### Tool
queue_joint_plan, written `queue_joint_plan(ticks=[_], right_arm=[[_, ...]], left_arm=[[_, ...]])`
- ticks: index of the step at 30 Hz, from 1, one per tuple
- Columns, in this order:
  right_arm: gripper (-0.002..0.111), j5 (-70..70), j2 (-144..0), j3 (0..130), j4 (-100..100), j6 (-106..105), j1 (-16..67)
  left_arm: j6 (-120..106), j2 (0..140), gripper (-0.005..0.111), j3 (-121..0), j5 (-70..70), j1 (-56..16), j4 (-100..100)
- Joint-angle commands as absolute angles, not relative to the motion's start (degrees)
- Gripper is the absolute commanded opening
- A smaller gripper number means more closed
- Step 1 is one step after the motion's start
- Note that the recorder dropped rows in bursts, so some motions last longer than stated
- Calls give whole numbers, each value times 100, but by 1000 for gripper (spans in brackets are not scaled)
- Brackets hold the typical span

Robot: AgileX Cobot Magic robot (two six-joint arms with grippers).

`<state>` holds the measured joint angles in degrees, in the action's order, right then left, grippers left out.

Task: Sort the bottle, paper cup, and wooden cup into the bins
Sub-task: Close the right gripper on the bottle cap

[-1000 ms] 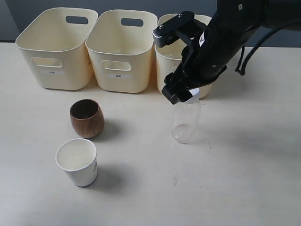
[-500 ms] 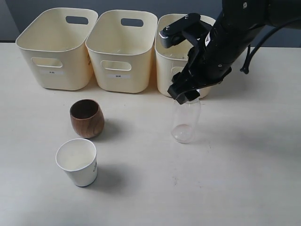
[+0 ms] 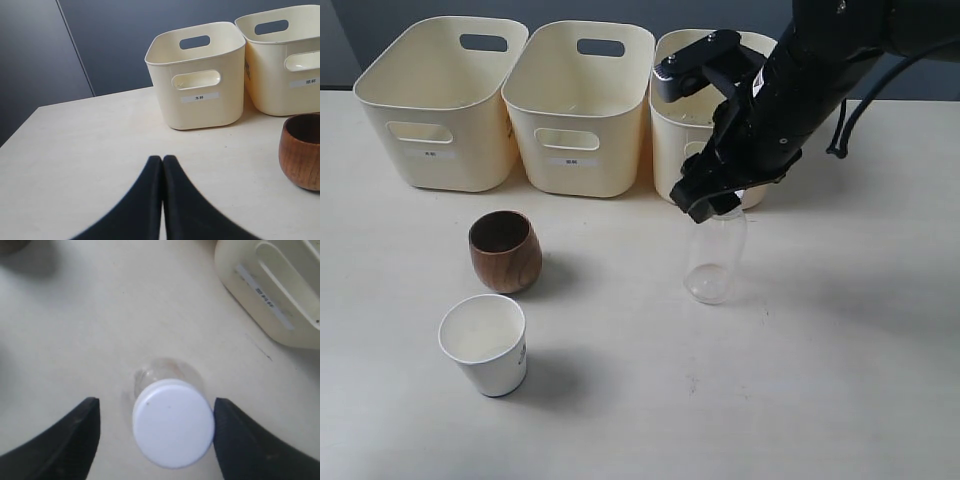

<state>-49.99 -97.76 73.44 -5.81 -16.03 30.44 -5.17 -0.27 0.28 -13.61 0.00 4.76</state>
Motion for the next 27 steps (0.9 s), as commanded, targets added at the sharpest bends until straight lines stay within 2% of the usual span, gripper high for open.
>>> queue_joint_plan(ticks=[1, 6, 12, 14, 18, 27], right_arm=[[55, -5050, -9777, 7336, -611, -1665, 3004], [36, -5078, -9777, 7336, -590, -1665, 3004], [35, -5078, -9777, 7336, -532, -1665, 3004], [31, -5078, -9777, 7336, -477, -1665, 3004], [1, -5078, -9777, 7336, -312, -1676, 3004], [0, -5044, -9753, 7336, -281, -1843, 3004]], left_arm=[[-510, 0, 0, 0, -1331, -23, 462], [-510, 0, 0, 0, -1331, -23, 462], [-510, 0, 0, 0, -1331, -23, 462], [-510, 0, 0, 0, -1331, -23, 462], [-510, 0, 0, 0, -1331, -23, 462], [-510, 0, 0, 0, -1331, -23, 462]])
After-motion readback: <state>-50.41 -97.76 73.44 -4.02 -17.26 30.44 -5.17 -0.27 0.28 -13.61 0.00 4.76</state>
